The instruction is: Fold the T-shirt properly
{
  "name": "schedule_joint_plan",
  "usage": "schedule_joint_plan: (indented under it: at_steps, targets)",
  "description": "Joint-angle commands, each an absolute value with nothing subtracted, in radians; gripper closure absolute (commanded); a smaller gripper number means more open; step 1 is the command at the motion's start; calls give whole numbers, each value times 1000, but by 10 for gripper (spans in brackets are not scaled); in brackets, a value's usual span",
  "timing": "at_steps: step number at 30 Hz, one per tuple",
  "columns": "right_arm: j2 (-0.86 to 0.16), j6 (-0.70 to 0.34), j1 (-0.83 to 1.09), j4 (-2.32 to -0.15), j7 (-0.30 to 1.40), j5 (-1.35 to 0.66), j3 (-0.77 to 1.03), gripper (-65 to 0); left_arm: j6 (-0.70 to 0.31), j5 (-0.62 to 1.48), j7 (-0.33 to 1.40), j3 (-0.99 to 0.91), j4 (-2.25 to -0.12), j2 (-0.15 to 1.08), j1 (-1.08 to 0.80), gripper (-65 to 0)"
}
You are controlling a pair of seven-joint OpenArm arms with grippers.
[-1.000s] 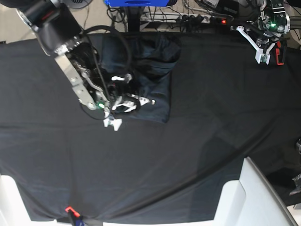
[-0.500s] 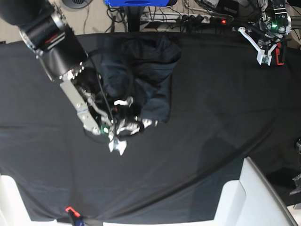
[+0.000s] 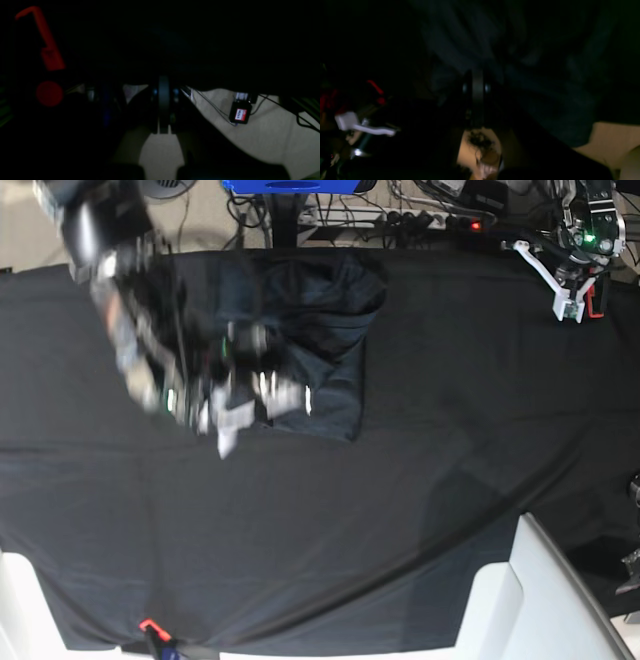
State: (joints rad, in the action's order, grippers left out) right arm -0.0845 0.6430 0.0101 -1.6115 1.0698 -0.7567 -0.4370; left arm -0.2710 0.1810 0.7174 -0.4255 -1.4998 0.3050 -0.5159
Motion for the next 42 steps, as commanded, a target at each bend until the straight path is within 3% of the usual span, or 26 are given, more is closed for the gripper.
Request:
schedule_joint_plan:
  at_steps: [1,4,17,29,42]
  targets:
    - [-84,628,2,-1632,1017,-765,-438,0,-271,180,708,-432,-1521,320,-519,0]
    - [-116,625,58,-1632,920,-765,-443,0,-271,180,708,-429,-1527,320,-519,0]
    - [-156,619,61,-1558,878,-766,-443,0,-271,180,708,-424,-1529,320,-519,0]
    - [-87,579,-30,-1411,797,-769,-607,0,-271,180,708,-424,-1527,320,-519,0]
    - [-48,579,-139,-1354,797,-773,-607,0,-271,180,708,-427,-1521,320,-519,0]
